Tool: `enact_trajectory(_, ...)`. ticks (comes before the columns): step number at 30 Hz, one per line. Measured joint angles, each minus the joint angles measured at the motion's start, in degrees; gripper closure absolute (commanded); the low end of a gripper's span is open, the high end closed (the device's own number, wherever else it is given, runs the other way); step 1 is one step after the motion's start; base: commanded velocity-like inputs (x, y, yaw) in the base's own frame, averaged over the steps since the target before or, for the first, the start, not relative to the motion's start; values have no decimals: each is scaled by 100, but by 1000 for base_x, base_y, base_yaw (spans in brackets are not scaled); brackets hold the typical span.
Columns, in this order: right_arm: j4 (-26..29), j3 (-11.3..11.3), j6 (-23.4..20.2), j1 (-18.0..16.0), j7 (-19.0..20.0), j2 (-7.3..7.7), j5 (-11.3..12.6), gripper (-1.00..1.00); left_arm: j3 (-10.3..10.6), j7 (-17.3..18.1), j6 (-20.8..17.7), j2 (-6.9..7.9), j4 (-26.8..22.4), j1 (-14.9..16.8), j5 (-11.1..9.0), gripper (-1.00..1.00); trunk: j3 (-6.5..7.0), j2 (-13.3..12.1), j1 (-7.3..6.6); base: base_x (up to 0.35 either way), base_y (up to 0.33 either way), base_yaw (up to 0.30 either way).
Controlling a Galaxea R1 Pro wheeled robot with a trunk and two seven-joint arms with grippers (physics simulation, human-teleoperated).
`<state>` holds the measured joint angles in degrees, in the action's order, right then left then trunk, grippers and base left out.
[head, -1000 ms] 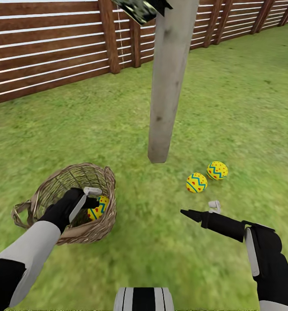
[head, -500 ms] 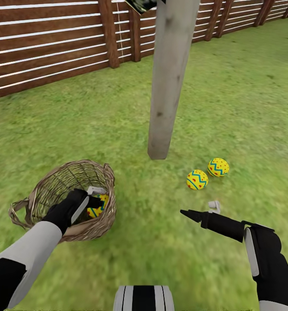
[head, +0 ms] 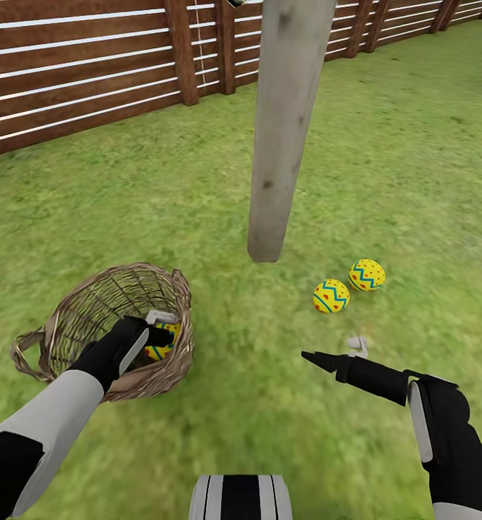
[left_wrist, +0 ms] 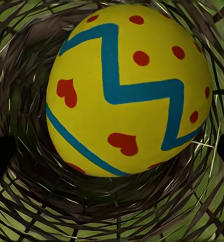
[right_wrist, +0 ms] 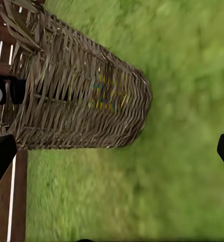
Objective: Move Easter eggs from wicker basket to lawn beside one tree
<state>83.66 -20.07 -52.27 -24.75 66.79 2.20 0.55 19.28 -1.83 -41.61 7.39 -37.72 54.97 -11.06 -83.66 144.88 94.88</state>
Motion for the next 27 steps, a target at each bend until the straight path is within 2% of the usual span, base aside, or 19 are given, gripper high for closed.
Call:
enact_trajectory(17,-27,0,0,0,-7,0,-2,-100,1,-3,118,0,-1,-5,8,-100,0,0,0,0,0,0)
enact_trajectory(20,-27,0,1,0,-6,0,-2,-100,1,-6,136,0,0,-4,6,-100,-66,4,8,0,0,0)
enact_trajectory(27,-27,0,0,0,-7,0,-1,-100,1,-7,266,0,-4,-5,6,-100,-67,4,8,0,0,0)
